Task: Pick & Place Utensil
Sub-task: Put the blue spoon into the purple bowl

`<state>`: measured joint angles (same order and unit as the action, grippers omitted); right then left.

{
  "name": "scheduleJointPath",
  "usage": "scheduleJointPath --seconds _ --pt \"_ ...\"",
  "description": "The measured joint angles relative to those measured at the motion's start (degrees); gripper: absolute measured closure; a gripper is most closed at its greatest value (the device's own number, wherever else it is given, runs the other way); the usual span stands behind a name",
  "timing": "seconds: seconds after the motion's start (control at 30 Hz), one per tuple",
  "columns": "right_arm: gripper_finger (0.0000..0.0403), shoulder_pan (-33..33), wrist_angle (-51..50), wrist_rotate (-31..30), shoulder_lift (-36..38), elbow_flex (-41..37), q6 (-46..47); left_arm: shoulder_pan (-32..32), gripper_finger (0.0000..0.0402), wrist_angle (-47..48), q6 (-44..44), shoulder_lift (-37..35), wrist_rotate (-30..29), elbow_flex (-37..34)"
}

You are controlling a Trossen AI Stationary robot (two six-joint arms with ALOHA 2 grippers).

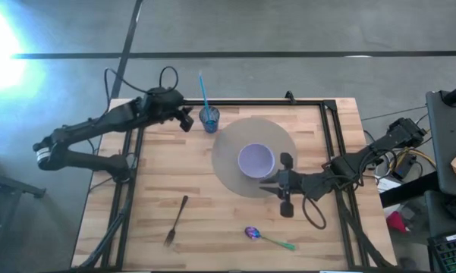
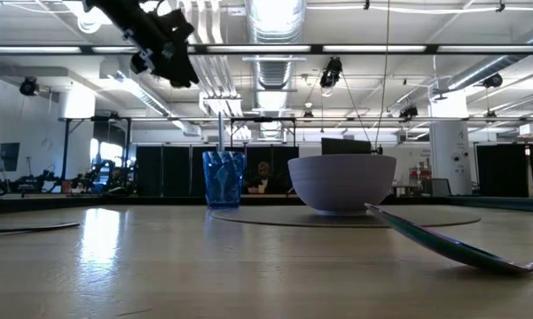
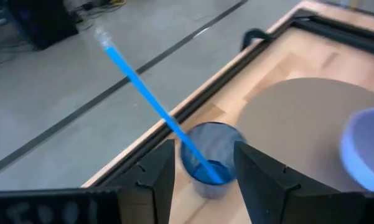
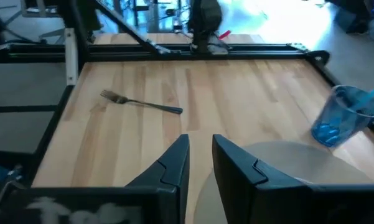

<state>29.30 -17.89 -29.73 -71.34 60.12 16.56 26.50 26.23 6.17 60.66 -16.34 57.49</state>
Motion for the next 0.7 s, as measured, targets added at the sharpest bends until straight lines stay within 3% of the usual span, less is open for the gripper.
scheduleJointPath --seconds 0.23,0.53,0.7 --pt "0.0334 0.00 -0.34 7.87 0.01 0.07 4.34 -6.26 0.0245 4.76 0.40 -3.65 3.19 -0.11" --pt "0.0334 0.20 -1.22 16.01 0.01 0.09 11.28 -16.89 0.0245 10.61 5.14 -3.26 3.61 -0.66" --pt "0.0341 0.63 -1.72 16.73 0.01 0.13 13.22 -23.04 0.0245 11.10 8.09 -3.18 3.56 -0.66"
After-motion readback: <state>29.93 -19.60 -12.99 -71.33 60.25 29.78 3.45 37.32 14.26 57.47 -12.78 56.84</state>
